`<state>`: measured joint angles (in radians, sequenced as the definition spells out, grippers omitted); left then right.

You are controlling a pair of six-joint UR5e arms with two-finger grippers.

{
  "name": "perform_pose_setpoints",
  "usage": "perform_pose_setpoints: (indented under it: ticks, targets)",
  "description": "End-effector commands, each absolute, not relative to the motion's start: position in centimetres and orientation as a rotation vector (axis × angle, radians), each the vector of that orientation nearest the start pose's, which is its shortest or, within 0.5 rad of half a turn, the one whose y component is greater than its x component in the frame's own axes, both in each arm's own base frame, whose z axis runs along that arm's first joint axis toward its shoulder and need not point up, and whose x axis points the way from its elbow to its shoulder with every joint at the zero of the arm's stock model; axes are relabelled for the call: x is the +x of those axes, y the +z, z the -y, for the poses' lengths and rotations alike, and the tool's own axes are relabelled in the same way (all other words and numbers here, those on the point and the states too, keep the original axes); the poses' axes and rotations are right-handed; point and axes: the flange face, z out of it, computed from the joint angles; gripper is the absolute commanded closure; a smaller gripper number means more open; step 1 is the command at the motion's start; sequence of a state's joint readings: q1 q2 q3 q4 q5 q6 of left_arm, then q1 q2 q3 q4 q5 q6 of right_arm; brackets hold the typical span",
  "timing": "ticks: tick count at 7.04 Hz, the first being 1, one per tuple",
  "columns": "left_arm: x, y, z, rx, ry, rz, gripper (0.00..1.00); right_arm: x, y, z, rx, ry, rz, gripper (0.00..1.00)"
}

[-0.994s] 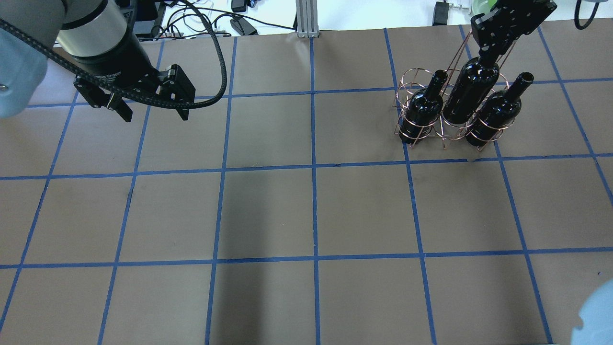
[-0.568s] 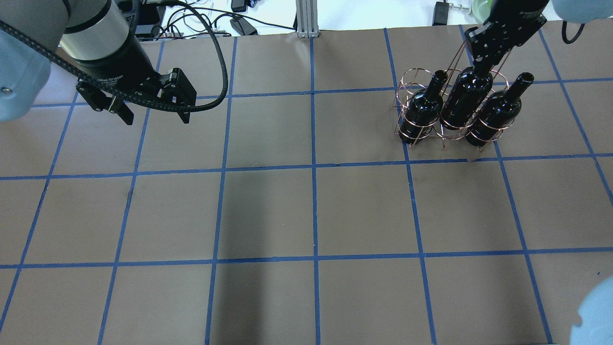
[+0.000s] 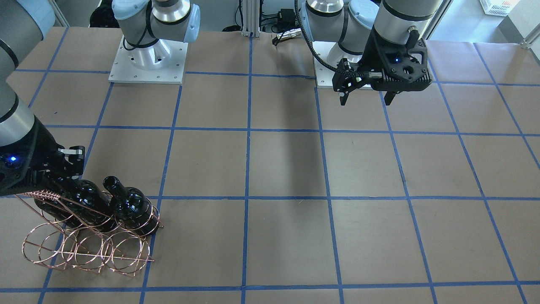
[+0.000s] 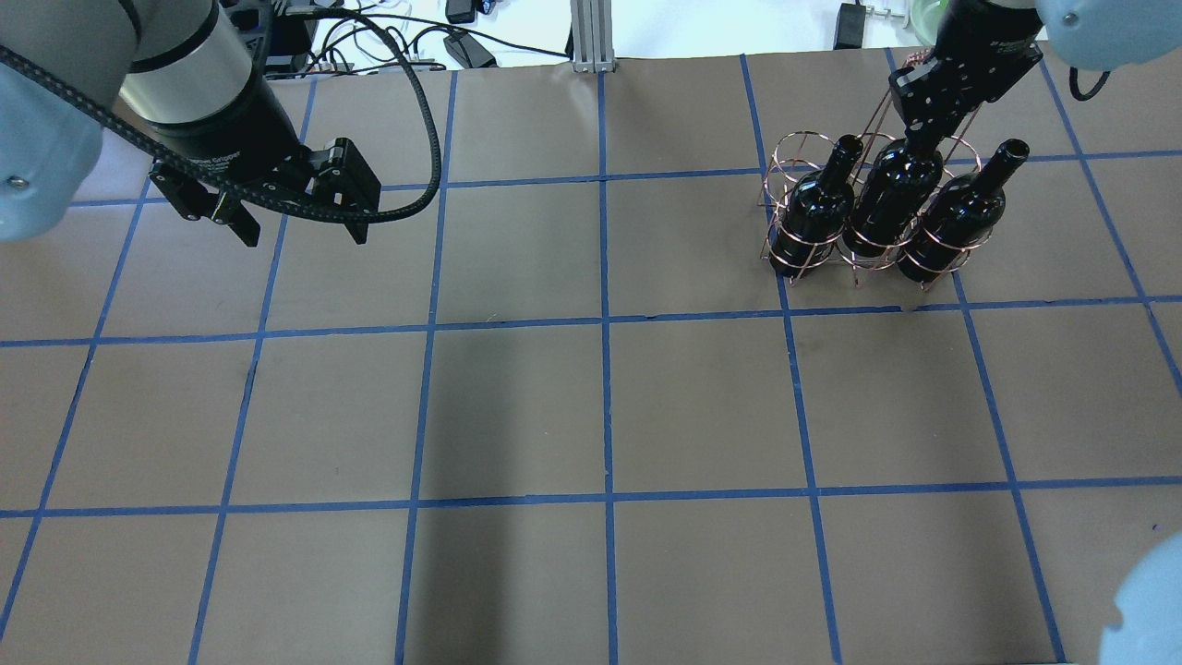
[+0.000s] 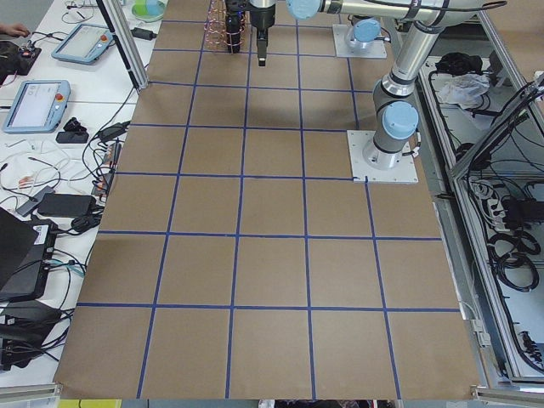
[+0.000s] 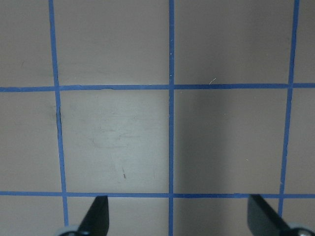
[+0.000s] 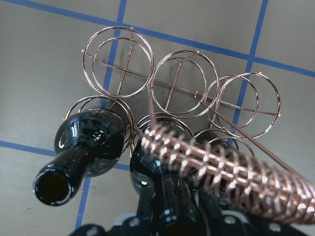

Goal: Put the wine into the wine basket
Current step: 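Open the right gripper and lift it off the bottle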

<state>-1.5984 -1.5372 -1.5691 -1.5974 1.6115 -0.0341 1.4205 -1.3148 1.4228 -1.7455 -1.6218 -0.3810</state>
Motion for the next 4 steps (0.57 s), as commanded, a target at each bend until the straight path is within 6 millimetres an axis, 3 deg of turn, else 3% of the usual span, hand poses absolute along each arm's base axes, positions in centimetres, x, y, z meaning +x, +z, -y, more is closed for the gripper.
perform_pose_setpoints:
  ticks: [1, 3, 4]
  targets:
    - [-14.2, 50.3, 47.4, -0.012, -0.016, -3.099, 0.0, 3.7, 44.5, 61.2, -0.363, -0.095, -3.188, 0.01]
    - [-14.2, 50.2, 47.4, -0.012, -0.016, -3.1, 0.0, 4.1, 48.2, 59.1, -0.347, -0.17, -3.205, 0.0]
    - [-14.2, 50.3, 47.4, -0.01, -0.016, -3.099, 0.0, 4.8, 50.5, 57.1, -0.349, -0.18, -3.202, 0.0]
